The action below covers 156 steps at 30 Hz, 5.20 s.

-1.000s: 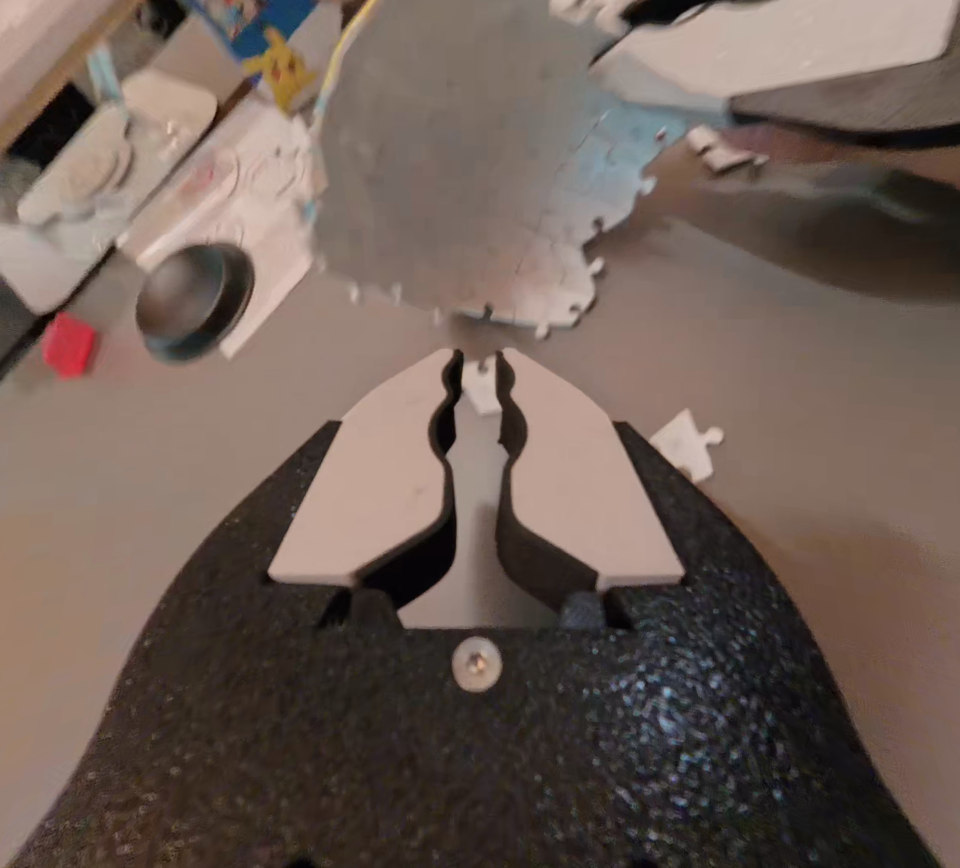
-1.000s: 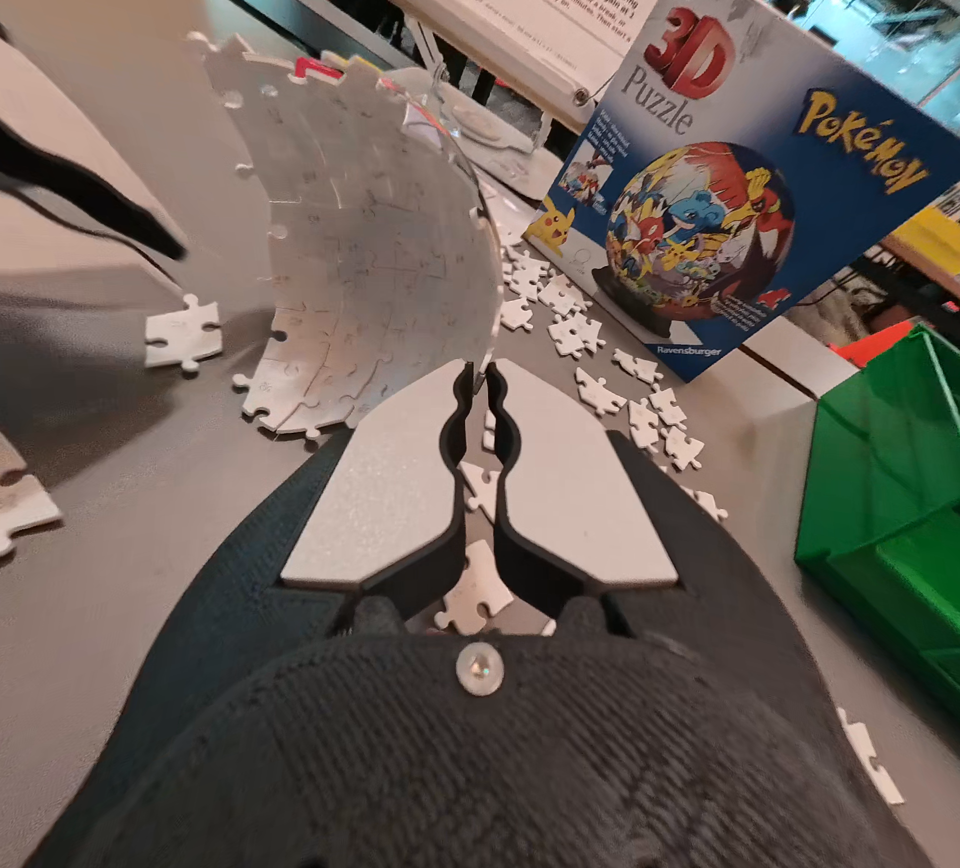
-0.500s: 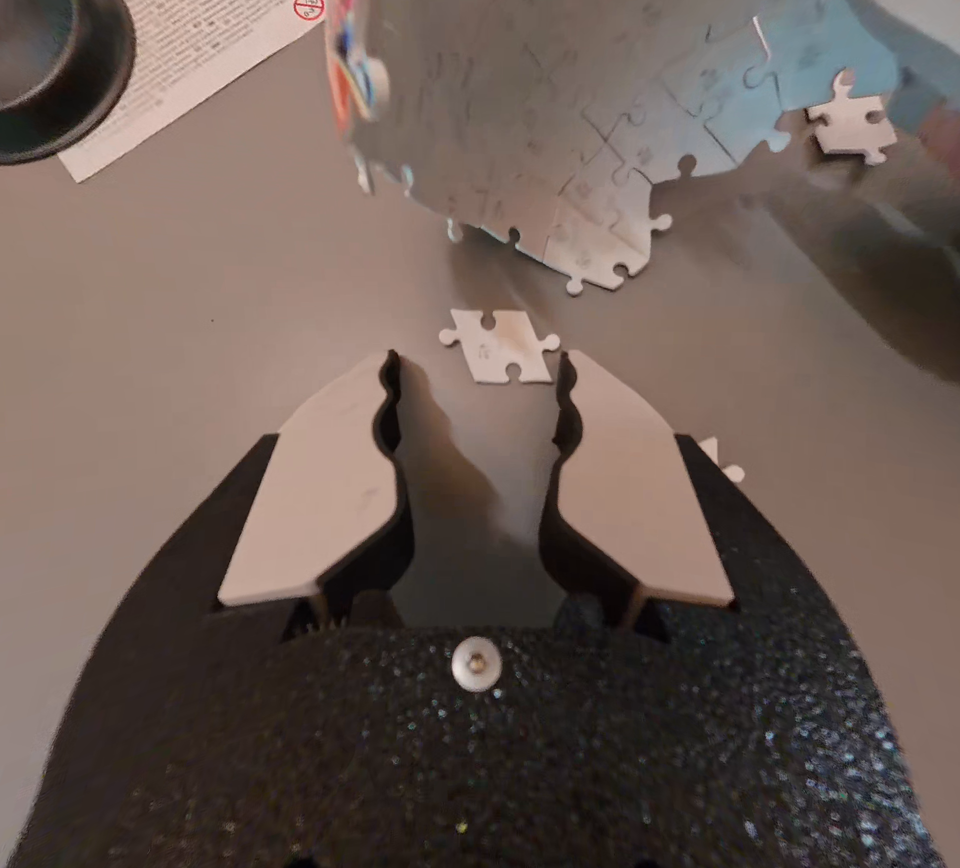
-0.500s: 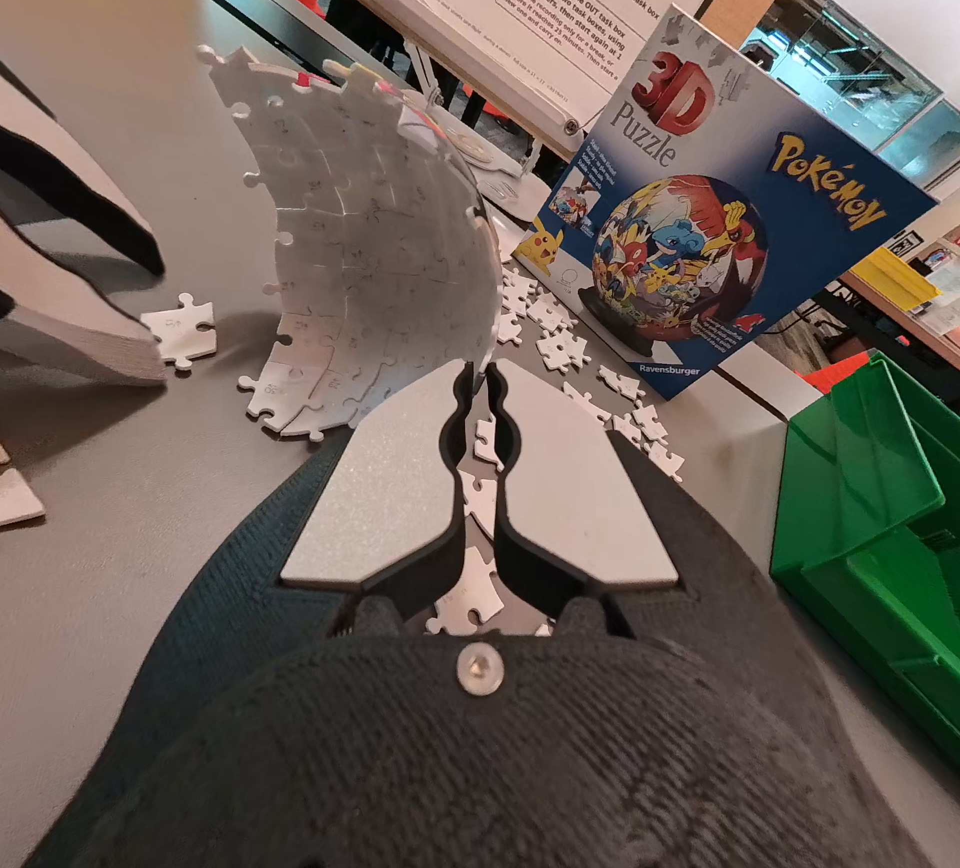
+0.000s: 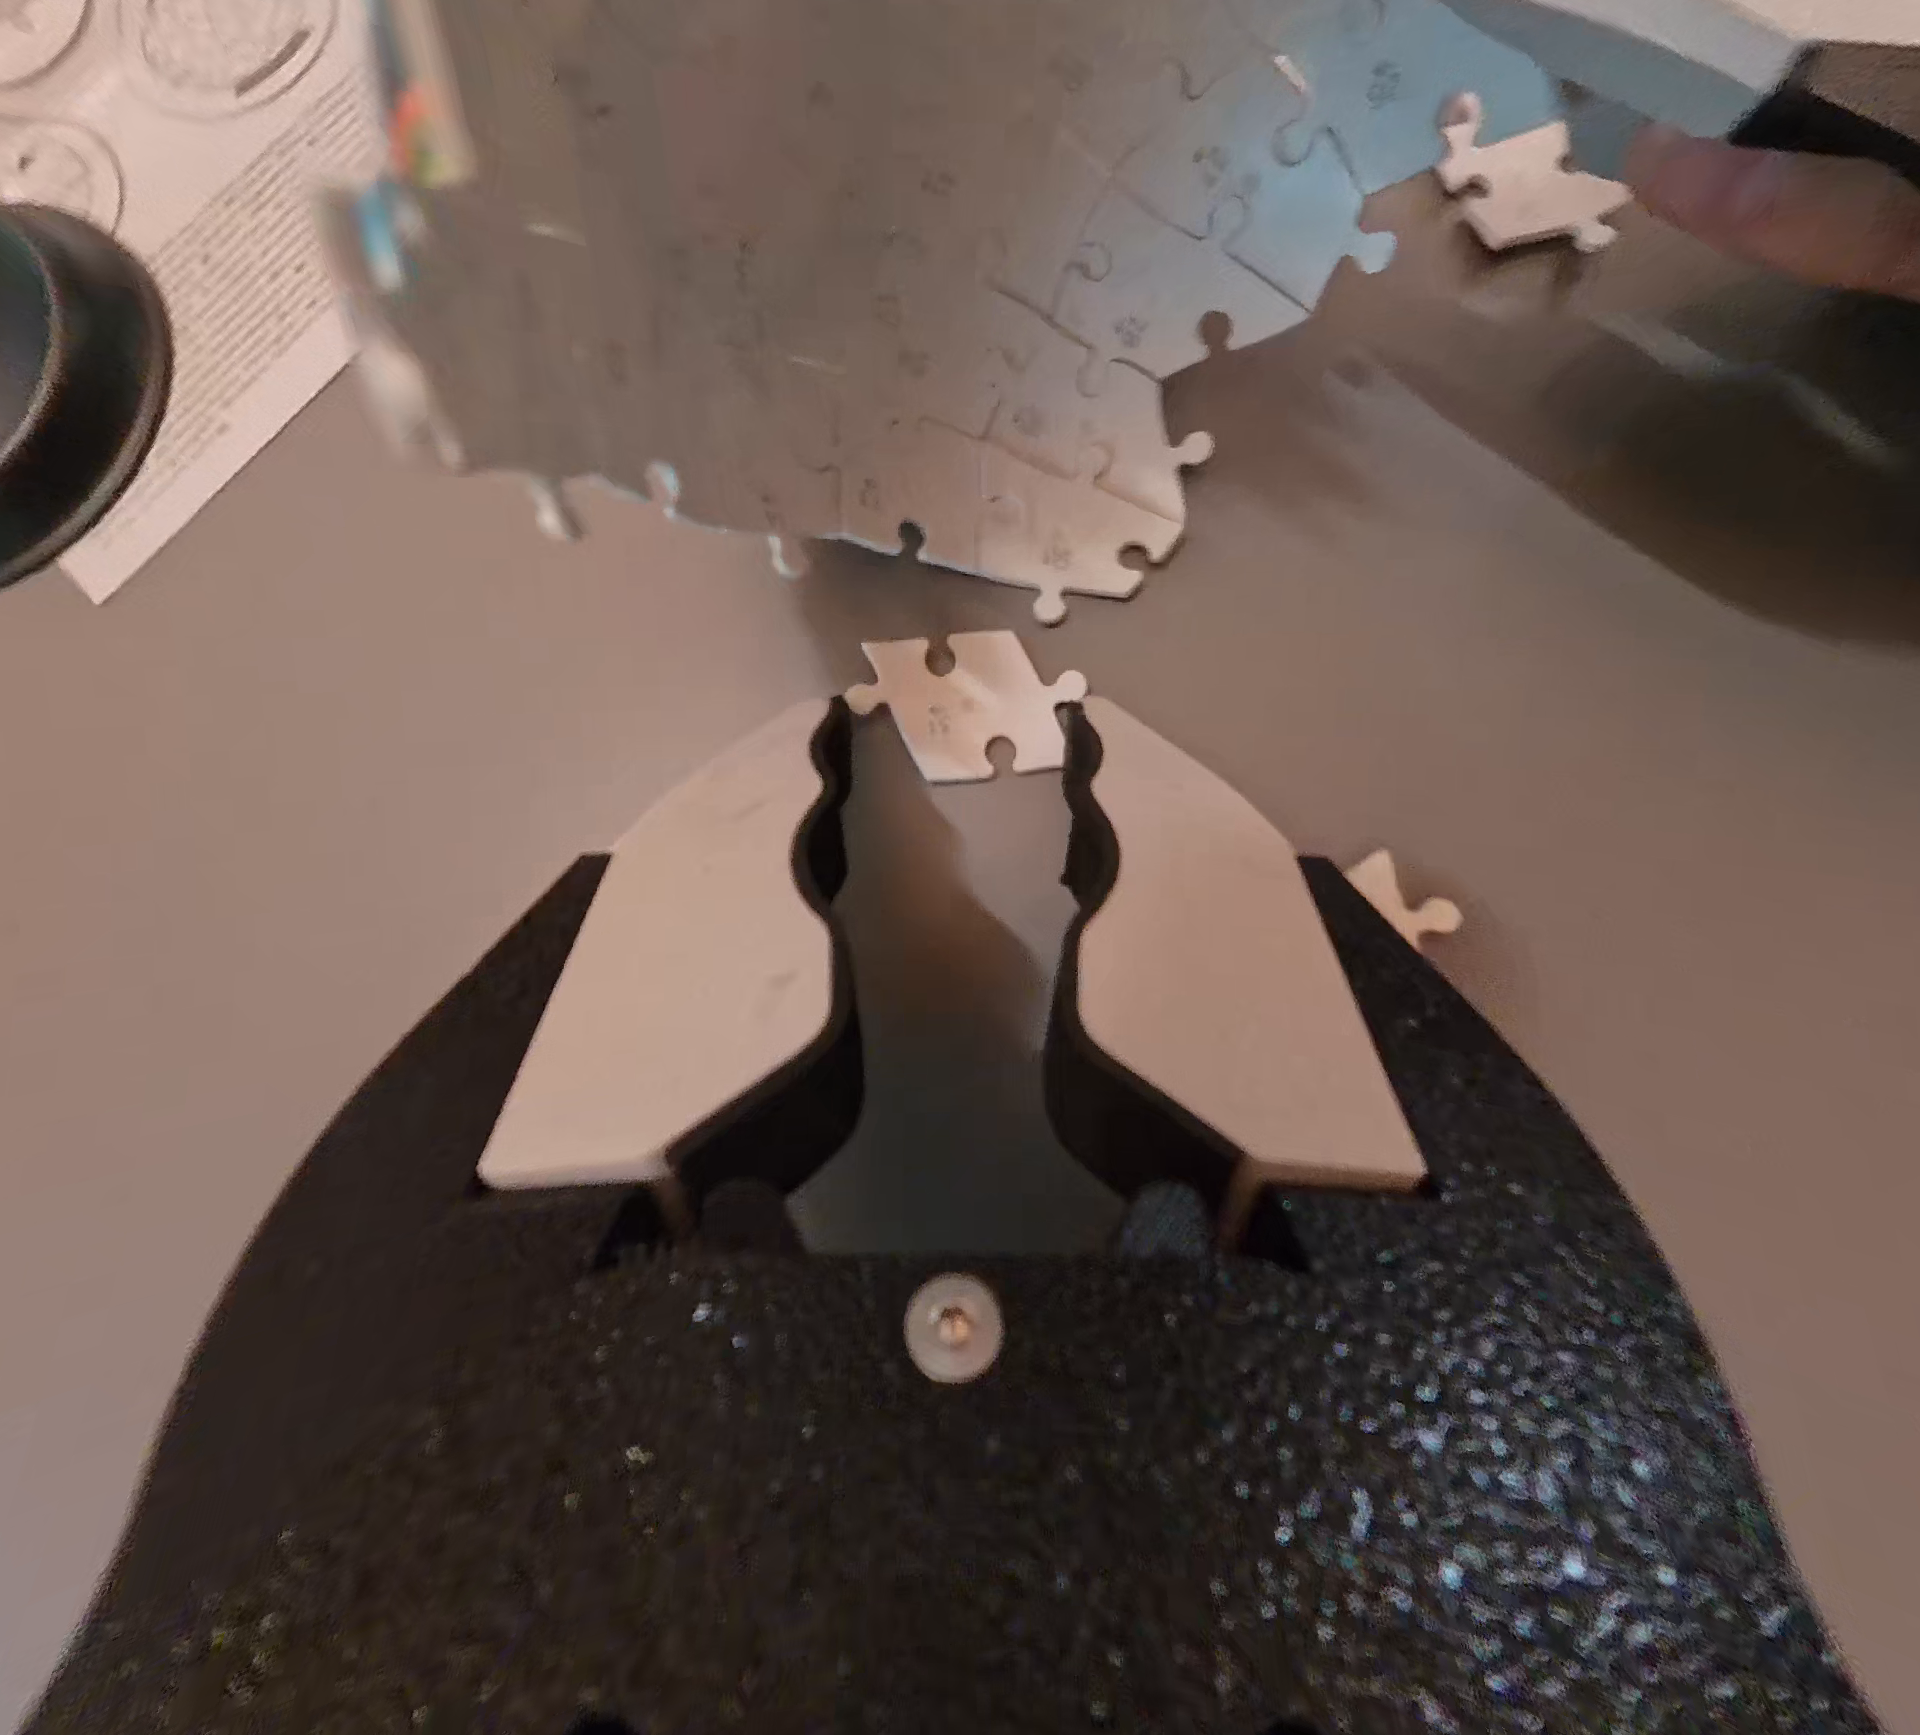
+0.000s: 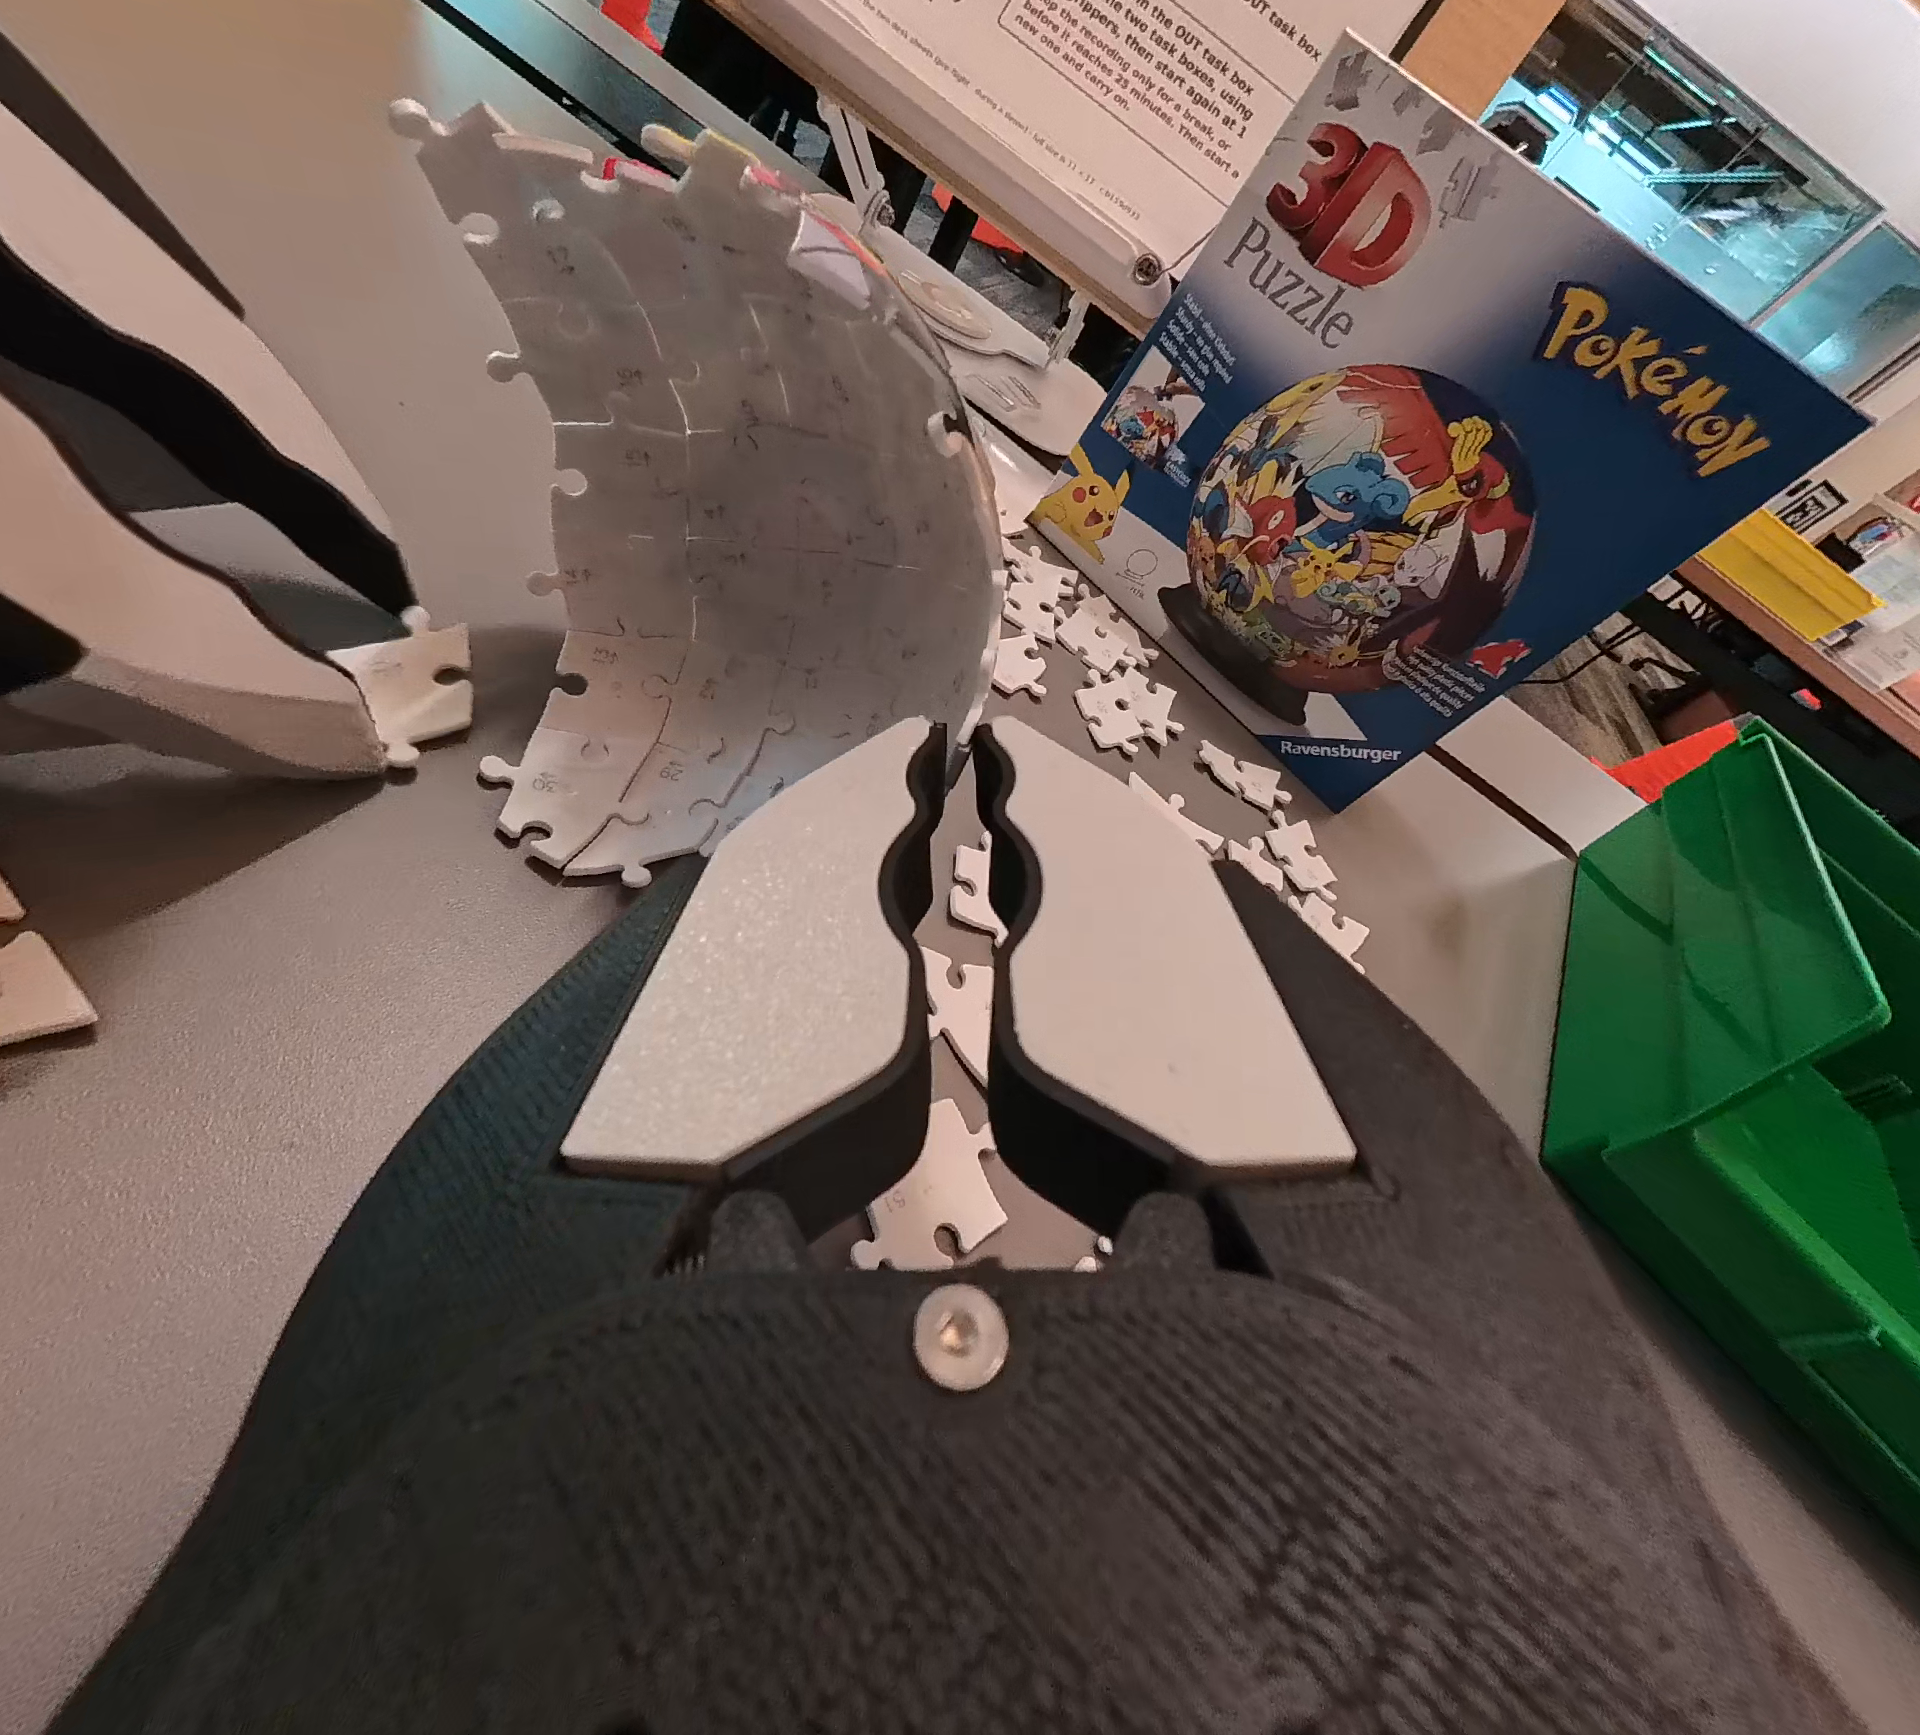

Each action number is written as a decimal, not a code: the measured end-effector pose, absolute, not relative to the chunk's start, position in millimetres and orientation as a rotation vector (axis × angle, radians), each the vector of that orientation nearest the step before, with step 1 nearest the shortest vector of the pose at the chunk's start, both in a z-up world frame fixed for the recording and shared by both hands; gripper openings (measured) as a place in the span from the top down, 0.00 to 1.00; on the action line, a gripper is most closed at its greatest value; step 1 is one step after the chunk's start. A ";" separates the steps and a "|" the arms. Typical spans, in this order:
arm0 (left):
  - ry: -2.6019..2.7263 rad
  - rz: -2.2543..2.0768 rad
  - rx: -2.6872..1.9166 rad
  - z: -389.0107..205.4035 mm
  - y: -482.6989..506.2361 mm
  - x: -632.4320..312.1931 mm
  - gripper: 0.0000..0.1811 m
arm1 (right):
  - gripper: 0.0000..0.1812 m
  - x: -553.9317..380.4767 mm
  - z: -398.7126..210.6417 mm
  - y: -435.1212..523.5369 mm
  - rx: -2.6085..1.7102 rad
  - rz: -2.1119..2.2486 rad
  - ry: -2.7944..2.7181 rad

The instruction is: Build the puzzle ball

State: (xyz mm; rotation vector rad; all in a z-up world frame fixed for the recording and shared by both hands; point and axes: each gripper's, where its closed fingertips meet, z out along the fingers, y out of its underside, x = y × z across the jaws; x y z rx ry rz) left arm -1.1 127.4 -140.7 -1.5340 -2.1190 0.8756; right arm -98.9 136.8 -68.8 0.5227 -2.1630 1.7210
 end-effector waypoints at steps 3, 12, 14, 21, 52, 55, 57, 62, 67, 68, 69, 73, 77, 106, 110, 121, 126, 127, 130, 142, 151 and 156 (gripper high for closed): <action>-2.035 0.876 -1.642 -139.1 138.7 -8.7 0.79 | 0.97 -98.8 -68.6 136.7 0.526 1.721 -2.158; -1.969 0.827 -1.815 -139.0 135.4 -14.2 0.79 | 0.97 -97.4 -67.8 136.4 0.549 1.737 -2.137; -1.961 0.836 -1.835 -138.5 133.7 -15.3 0.78 | 0.97 -97.4 -67.5 136.3 0.553 1.746 -2.134; -1.924 0.958 -1.765 -128.5 134.4 -15.7 0.79 | 0.97 -97.0 -67.4 136.4 0.558 1.750 -2.129; -1.993 0.953 -1.651 -132.7 135.0 -9.0 0.76 | 0.97 -95.7 -66.2 137.1 0.568 1.760 -2.114; -2.153 0.897 -1.459 -132.9 134.4 -1.0 0.79 | 0.97 -95.8 -66.3 137.0 0.568 1.759 -2.114; -2.196 0.882 -1.362 -131.4 137.6 0.2 0.79 | 0.97 -95.7 -66.4 136.9 0.569 1.759 -2.113; -2.256 0.832 -1.390 -139.3 145.0 -2.2 0.81 | 0.97 -95.4 -66.0 137.1 0.572 1.761 -2.109; -2.263 0.825 -1.383 -141.1 143.8 -5.9 0.81 | 0.97 -95.3 -65.9 137.0 0.572 1.762 -2.109; -2.264 0.824 -1.386 -141.0 143.2 -5.9 0.81 | 0.97 -95.2 -65.9 136.9 0.572 1.762 -2.108; -2.264 0.820 -1.387 -141.0 142.9 -6.2 0.81 | 0.97 -95.2 -65.9 137.0 0.573 1.762 -2.107; -2.255 0.807 -1.405 -140.9 140.8 -7.4 0.81 | 0.97 -94.7 -65.5 137.3 0.576 1.764 -2.101; -2.233 0.793 -1.432 -140.7 138.5 -7.9 0.80 | 0.97 -94.4 -65.3 137.4 0.577 1.765 -2.098; -2.316 0.763 -1.322 -139.1 125.6 1.5 0.79 | 0.97 -93.1 -65.2 137.0 0.591 1.766 -2.083; -2.222 0.780 -1.450 -140.0 127.7 -4.4 0.81 | 0.97 -92.9 -65.1 137.0 0.593 1.768 -2.081; -2.137 0.875 -1.430 -131.5 128.6 -9.7 0.78 | 0.97 -92.7 -65.0 136.9 0.594 1.769 -2.079; -2.336 0.878 -1.195 -130.2 128.6 -9.2 0.72 | 0.97 -92.5 -64.8 137.0 0.595 1.772 -2.077; -2.375 0.882 -1.162 -131.8 127.9 -8.6 0.72 | 0.97 -92.5 -64.7 137.0 0.595 1.772 -2.078; -2.486 0.913 -1.124 -138.6 122.5 -3.5 0.71 | 0.97 -92.3 -64.6 137.1 0.596 1.773 -2.077; -2.375 0.822 -1.271 -141.8 126.5 -6.2 0.82 | 0.97 -92.0 -64.3 137.2 0.598 1.779 -2.078; -2.260 0.837 -1.353 -141.8 134.5 -3.8 0.85 | 0.97 -92.0 -64.4 137.1 0.598 1.777 -2.077; -2.188 0.855 -1.491 -139.6 139.0 -6.7 0.85 | 0.97 -91.8 -64.3 137.0 0.599 1.778 -2.075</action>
